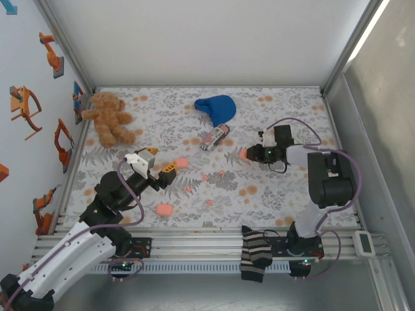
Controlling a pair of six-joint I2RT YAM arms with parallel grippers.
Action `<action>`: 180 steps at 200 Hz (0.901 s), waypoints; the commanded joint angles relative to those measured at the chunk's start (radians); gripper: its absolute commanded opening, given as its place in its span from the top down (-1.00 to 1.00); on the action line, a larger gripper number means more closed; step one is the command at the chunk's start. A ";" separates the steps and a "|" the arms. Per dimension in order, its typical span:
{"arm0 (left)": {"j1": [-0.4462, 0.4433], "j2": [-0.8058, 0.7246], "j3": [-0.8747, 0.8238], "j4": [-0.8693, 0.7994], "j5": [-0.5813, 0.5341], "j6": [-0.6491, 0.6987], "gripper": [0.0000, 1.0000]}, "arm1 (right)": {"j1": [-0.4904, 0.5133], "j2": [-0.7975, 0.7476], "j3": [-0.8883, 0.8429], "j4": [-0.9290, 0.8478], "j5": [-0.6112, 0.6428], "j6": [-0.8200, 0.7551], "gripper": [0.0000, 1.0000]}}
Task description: Insert the wireless bluetooth earbuds into the charging case
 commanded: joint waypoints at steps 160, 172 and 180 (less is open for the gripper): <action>0.007 0.008 0.061 -0.140 -0.291 -0.033 -0.77 | -0.045 -0.278 -0.013 -0.124 0.200 -0.071 -0.28; 0.014 0.012 0.079 -0.191 -0.318 -0.046 -0.78 | -0.045 -0.321 -0.013 -0.129 0.195 -0.082 -0.32; 0.016 0.011 0.089 -0.221 -0.328 -0.052 -0.81 | -0.044 -0.353 -0.013 -0.132 0.188 -0.087 -0.35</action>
